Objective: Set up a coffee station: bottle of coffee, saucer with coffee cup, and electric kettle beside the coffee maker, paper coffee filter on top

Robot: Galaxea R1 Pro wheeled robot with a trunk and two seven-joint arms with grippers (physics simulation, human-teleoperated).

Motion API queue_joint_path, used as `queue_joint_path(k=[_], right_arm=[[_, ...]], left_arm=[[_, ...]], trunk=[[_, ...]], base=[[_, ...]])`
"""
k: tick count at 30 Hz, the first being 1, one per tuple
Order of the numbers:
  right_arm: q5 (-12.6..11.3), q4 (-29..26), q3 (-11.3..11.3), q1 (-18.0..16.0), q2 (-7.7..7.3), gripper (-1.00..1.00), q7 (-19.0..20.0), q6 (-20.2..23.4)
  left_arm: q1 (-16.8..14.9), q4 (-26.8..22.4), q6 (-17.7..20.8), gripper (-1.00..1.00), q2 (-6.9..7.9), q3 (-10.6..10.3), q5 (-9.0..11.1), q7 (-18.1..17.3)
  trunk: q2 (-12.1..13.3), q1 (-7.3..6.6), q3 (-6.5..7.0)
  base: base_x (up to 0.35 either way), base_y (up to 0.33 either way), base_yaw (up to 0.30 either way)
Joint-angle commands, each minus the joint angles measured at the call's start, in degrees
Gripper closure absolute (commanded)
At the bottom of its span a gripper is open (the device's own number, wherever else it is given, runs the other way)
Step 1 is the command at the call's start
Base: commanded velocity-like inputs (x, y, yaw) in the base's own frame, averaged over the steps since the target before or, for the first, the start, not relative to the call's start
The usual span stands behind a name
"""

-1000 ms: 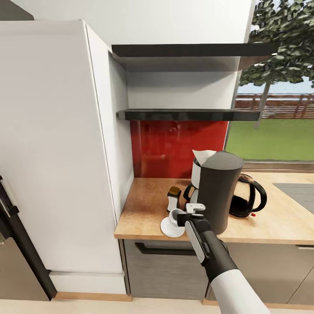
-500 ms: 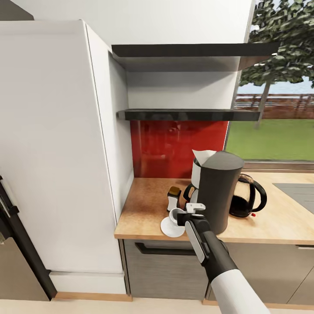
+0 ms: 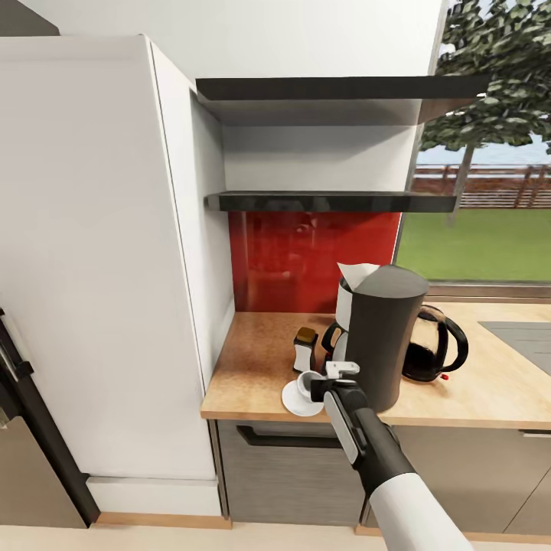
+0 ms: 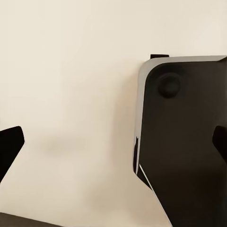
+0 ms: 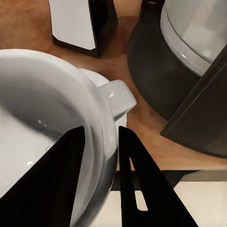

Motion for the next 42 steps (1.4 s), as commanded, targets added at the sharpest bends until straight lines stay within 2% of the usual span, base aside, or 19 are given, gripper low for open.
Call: queue_joint_path(k=[1,25,31,42], right_arm=[[-0.61,-0.02,0.11,-0.04,0.0,1.0,-0.49,0.1],[-0.61,2.09,-0.11,-0.01,0.0,1.0,-0.49,0.01],[-0.61,2.32,-0.12,-0.04,0.0,1.0,-0.49,-1.89],[-0.61,2.37,-0.12,-0.04,0.0,1.0,-0.49,-2.18]], left_arm=[[0.05,-0.1,-0.1,-1.0,-0.02,0.43,-0.37,0.03],[0.05,-0.08,-0.1,-1.0,-0.02,0.43,-0.37,0.03],[0.05,-0.08,-0.1,-1.0,-0.02,0.43,-0.37,0.03],[0.05,-0.08,-0.1,-1.0,-0.02,0.43,-0.37,0.03]], trunk=[[-0.03,0.02,-0.01],[-0.03,0.02,-0.01],[-0.03,0.02,-0.01],[-0.03,0.02,-0.01]], base=[[0.0,0.0,0.0],[0.0,0.02,0.0],[0.011,0.01,0.0],[0.007,0.007,0.0]])
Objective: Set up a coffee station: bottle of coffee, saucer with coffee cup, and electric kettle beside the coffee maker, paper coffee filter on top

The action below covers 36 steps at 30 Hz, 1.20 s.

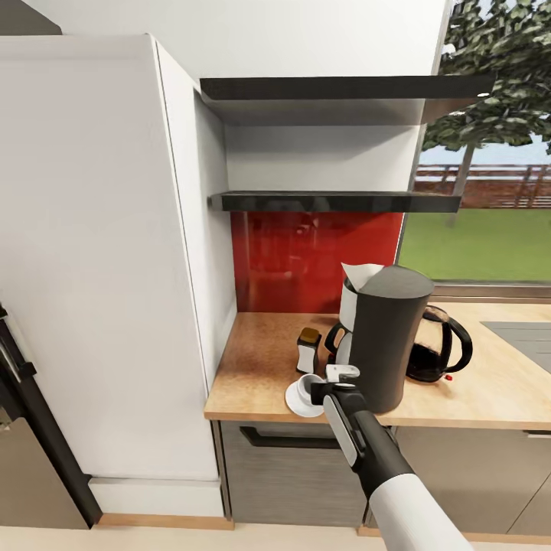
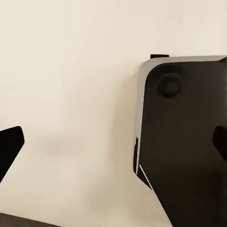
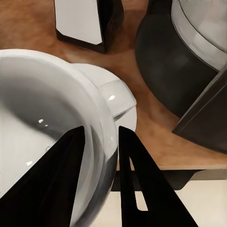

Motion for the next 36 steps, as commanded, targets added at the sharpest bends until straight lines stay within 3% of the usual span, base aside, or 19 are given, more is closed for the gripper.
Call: queue_joint_path(k=[1,36], right_arm=[[-0.61,-0.03,0.1,-0.01,0.0,1.0,-0.49,0.1],[-0.53,1.64,0.02,-0.01,0.0,1.0,-0.58,-0.08]], left_arm=[[0.05,-0.08,-0.1,-1.0,-0.02,0.43,-0.37,0.03],[0.05,-0.08,-0.1,-1.0,-0.1,0.43,-0.37,0.03]], trunk=[[-0.03,0.02,-0.01],[-0.03,0.02,-0.01]], base=[[0.0,0.0,0.0],[0.037,0.013,0.0]])
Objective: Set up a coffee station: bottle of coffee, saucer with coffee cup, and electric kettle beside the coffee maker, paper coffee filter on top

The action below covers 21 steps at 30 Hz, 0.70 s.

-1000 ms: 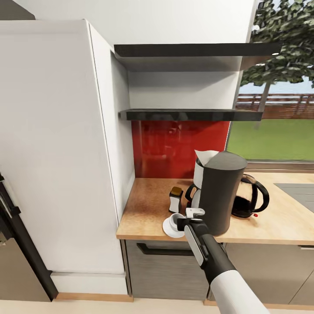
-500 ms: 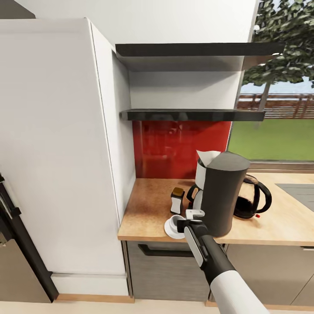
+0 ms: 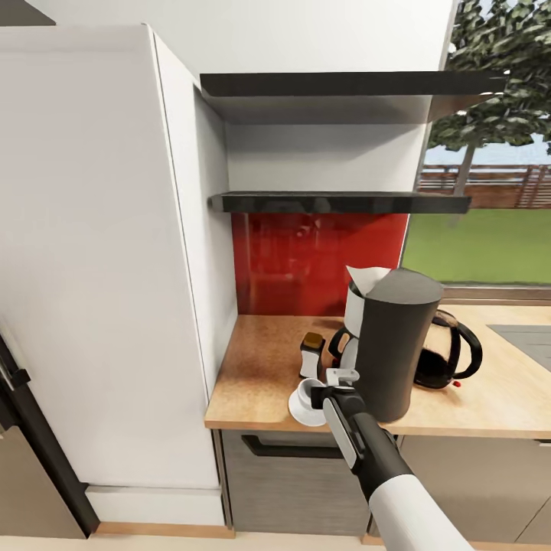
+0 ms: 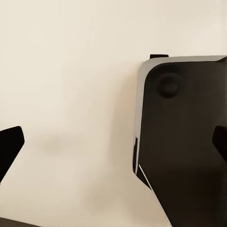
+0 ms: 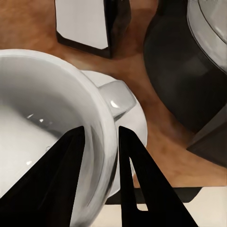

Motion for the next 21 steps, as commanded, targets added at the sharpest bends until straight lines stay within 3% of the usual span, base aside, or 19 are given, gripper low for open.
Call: queue_joint_path(k=[1,21], right_arm=[[-0.6,-0.03,0.1,-0.03,0.0,1.0,-0.49,0.1],[-0.45,0.85,0.07,0.0,0.0,1.0,-0.71,0.12]], left_arm=[[0.05,-0.08,-0.1,-1.0,-0.02,0.43,-0.37,0.04],[0.05,-0.15,-0.1,-1.0,0.05,0.43,-0.37,0.04]], trunk=[[-0.03,0.02,-0.01],[-0.03,0.02,-0.01]], base=[[0.004,0.0,0.0],[0.0,0.0,0.0]])
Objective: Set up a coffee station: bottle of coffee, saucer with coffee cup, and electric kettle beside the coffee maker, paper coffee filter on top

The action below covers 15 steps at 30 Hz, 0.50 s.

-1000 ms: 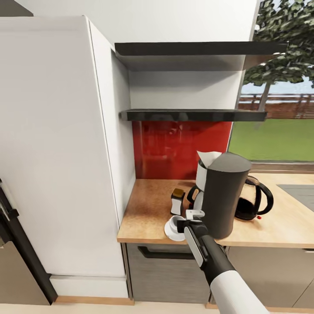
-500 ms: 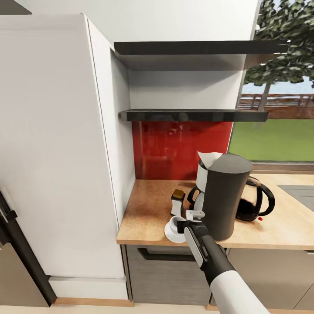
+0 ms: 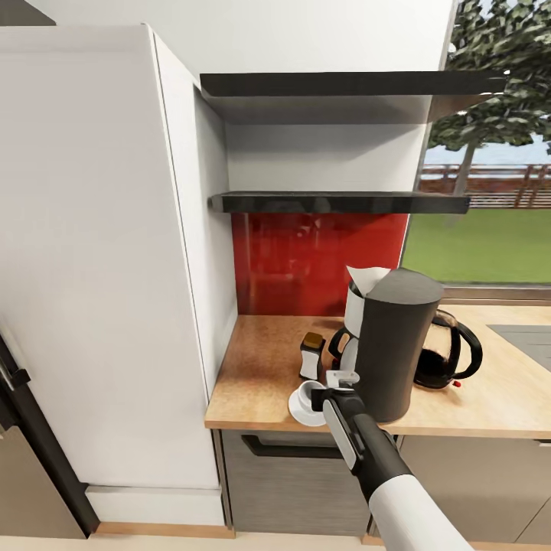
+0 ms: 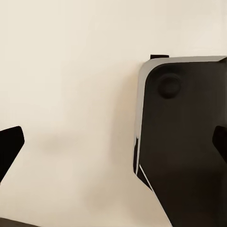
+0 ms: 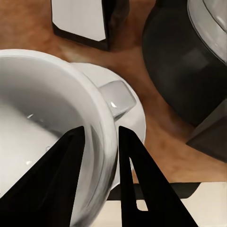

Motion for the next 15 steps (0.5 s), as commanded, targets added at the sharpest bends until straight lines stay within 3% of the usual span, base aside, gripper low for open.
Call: queue_joint_path(k=[1,8,9,15], right_arm=[[-0.6,0.0,0.11,-0.01,0.0,1.0,-0.5,0.13],[-0.6,1.32,0.06,-0.03,0.0,1.0,-0.52,0.17],[-0.6,1.37,0.05,-0.03,0.0,-1.0,-0.52,0.17],[-0.6,1.46,0.12,0.0,0.0,-1.0,-0.52,0.17]], left_arm=[[0.05,-0.09,-0.1,-1.0,-0.02,0.43,-0.37,0.03],[0.05,-0.07,-0.02,-1.0,-0.02,0.43,-0.38,0.03],[0.05,-0.08,-0.02,-1.0,0.01,0.43,-0.38,0.03],[0.05,-0.02,-0.01,-1.0,0.03,0.43,-0.38,0.03]], trunk=[[-0.03,0.02,-0.01],[-0.03,0.02,-0.01],[-0.03,0.02,-0.01],[-0.03,0.02,-0.01]], base=[[0.0,0.0,0.0],[0.0,0.0,0.0],[0.0,0.0,0.0],[0.0,0.0,0.0]])
